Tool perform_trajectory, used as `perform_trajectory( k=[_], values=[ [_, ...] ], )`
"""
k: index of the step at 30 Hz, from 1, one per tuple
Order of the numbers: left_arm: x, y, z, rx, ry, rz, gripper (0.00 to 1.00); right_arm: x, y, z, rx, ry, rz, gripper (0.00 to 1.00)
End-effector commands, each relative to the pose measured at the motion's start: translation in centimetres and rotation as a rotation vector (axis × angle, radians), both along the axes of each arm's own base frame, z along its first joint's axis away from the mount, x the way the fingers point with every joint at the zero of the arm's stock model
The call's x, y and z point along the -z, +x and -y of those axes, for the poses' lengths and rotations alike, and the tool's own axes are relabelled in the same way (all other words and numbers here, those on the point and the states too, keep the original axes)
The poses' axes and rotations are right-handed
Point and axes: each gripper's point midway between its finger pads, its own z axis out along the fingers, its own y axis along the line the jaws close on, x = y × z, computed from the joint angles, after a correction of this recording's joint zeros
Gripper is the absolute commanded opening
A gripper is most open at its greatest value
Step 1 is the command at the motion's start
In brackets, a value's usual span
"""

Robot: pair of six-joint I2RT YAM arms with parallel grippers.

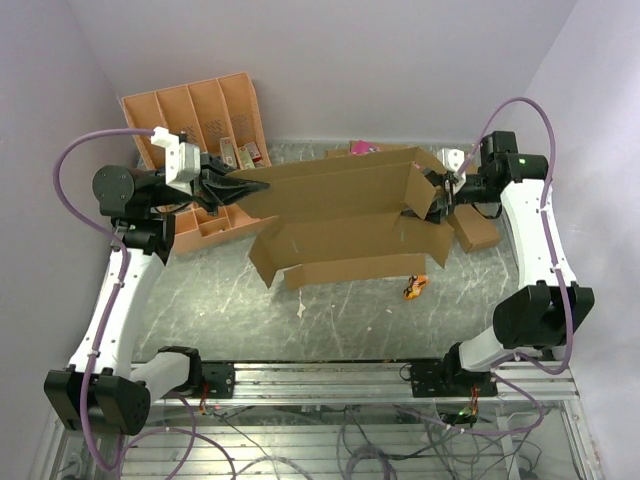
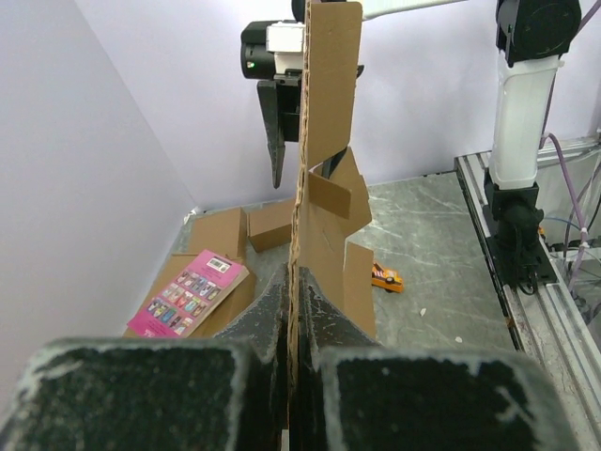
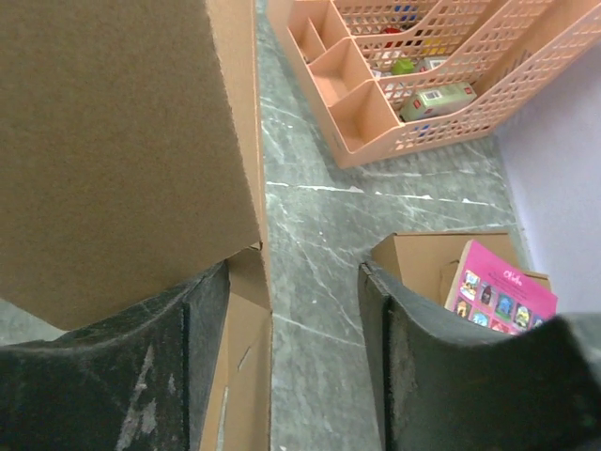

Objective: Fold the paper box

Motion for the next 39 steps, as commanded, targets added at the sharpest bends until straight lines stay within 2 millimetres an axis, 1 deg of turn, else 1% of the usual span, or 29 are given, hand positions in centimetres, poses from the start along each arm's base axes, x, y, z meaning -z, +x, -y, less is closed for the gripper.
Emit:
perform_trajectory(
  k=[1,4,7,11,12,17,22,27,31,37,39],
  values=[
    [-1.3,-1.0,-0.1,0.011,-0.011,0.064,0.07,-0.3,-0.4,-0.9,-0.030,0.062,-0.043,0.53],
    [-1.7,-1.3,-0.1,0.018,-0.021,0.072,0.07,0.0,-0.3,-1.0,-0.034,0.074,-0.058,0.45],
    [-2.0,-1.7,-0.1,0.034,-0.037,0.081,0.07,0.2,-0.3,-1.3,-0.044,0.092,-0.071,0.41],
    [-2.2,-2.2,0.0,0.066,-0.065,0.061,0.07,0.2,-0.7,-1.8,-0.063,0.114,-0.073,0.41],
    [-2.4,-2.4,0.0,0.073,-0.073,0.080,0.07,0.0,-0.8,-1.9,-0.068,0.122,-0.071,0.43],
    [-2.5,-2.4,0.1,0.098,-0.107,0.071,0.07,0.0,-0.9,-2.1,-0.078,0.152,-0.074,0.45],
    [-2.3,-2.3,0.1,0.122,-0.128,0.048,0.07,0.4,-1.0,-2.5,-0.091,0.171,-0.091,0.44],
    [-2.2,-2.5,0.1,0.136,-0.141,0.045,0.07,1.2,-1.3,-3.5,-0.122,0.173,-0.114,0.44],
    [-2.2,-2.5,0.1,0.133,-0.145,0.044,0.07,1.6,-1.3,-4.1,-0.144,0.168,-0.133,0.41],
    [-2.1,-2.5,0.1,0.124,-0.141,0.042,0.07,2.1,-1.1,-4.3,-0.147,0.160,-0.152,0.36],
    [-2.2,-2.5,0.1,0.121,-0.142,0.043,0.07,2.3,-1.1,-4.4,-0.149,0.160,-0.159,0.32]
  ],
)
